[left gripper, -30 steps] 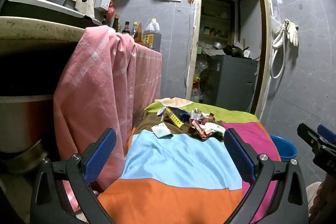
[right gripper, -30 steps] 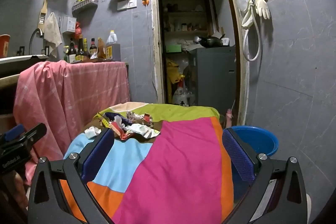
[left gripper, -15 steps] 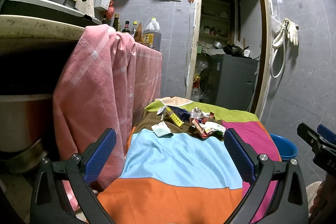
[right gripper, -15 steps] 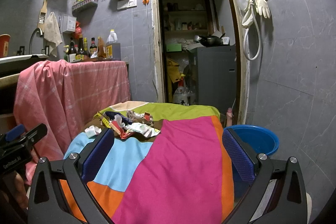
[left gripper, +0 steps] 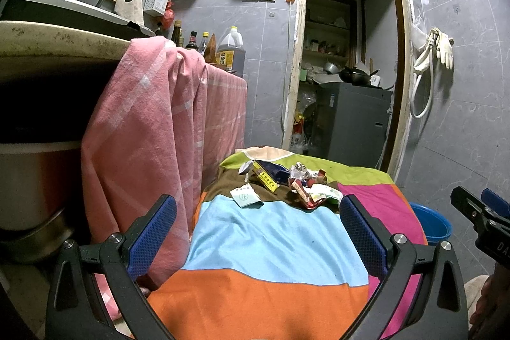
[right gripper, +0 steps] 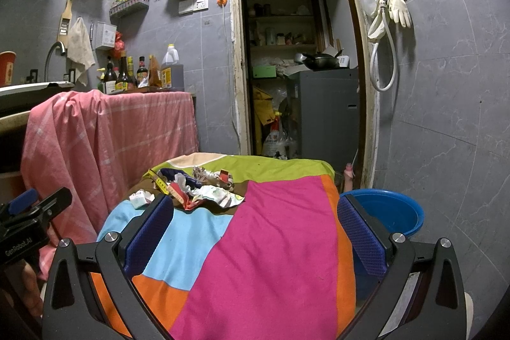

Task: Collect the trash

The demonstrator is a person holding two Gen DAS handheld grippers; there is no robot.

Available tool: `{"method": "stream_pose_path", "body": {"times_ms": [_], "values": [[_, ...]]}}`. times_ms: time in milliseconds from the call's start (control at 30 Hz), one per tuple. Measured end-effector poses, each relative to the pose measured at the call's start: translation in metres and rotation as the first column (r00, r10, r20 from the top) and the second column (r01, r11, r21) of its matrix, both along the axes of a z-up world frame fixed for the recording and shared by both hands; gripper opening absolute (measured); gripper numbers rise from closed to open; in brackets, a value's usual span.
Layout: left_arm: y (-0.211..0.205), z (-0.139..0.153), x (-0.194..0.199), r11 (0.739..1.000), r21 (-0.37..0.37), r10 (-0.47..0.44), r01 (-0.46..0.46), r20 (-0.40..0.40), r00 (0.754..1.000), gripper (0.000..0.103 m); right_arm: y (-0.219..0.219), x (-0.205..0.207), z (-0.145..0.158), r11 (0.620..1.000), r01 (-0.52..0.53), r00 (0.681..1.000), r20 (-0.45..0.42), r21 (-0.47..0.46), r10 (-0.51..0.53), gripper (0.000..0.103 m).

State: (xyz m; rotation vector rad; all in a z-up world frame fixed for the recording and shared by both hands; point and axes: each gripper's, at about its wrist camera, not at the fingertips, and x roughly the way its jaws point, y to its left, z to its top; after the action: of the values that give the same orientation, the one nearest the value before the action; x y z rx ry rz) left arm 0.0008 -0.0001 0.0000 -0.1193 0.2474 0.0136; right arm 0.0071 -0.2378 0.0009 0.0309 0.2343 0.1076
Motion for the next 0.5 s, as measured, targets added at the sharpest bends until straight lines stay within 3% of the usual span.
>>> {"method": "stream_pose_path", "body": {"times_ms": [500], "values": [[0.0042, -0.0042, 0.002, 1.0, 0.001, 0.001, -0.001, -0.001, 1.0, 0.1, 0.0005, 0.0004, -0.0003, 1.0, 0.0, 1.0, -0.002, 0.001, 0.0, 0.103]]}}
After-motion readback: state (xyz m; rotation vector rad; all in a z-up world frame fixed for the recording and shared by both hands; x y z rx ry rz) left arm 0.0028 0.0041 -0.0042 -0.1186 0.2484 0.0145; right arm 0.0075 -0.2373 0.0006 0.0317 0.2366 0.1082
